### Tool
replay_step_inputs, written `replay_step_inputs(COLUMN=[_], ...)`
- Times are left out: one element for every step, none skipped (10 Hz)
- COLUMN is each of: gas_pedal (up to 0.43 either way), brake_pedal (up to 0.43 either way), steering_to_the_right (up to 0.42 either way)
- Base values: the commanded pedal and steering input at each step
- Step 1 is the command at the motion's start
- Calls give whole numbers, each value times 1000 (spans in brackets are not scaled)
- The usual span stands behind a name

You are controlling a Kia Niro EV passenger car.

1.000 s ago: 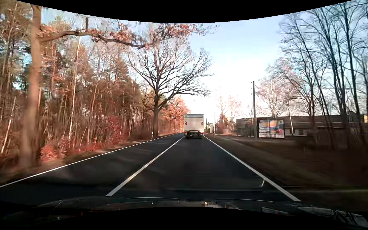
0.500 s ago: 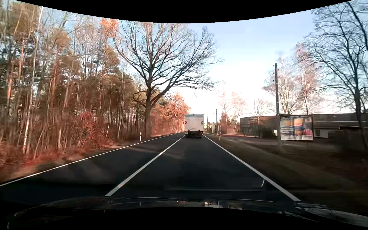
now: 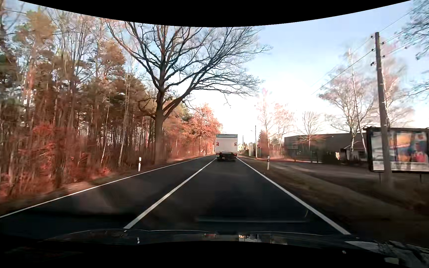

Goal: Follow the waypoints while adhering to traffic rules and regulations

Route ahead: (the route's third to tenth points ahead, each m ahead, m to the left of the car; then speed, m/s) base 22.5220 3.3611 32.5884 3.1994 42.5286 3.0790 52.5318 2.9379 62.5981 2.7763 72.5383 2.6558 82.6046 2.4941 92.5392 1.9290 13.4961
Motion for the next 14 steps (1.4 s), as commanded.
replay_step_inputs(gas_pedal=[118, 118, 118, 118, 130, 130, 130, 130, 130, 130, 130, 130, 130, 130], brake_pedal=[0, 0, 0, 0, 0, 0, 0, 0, 0, 0, 0, 0, 0, 0], steering_to_the_right=[-2, -2, -1, -2, -1, -1, -1, -2, -2, -1, -2, -2, -1, -1])
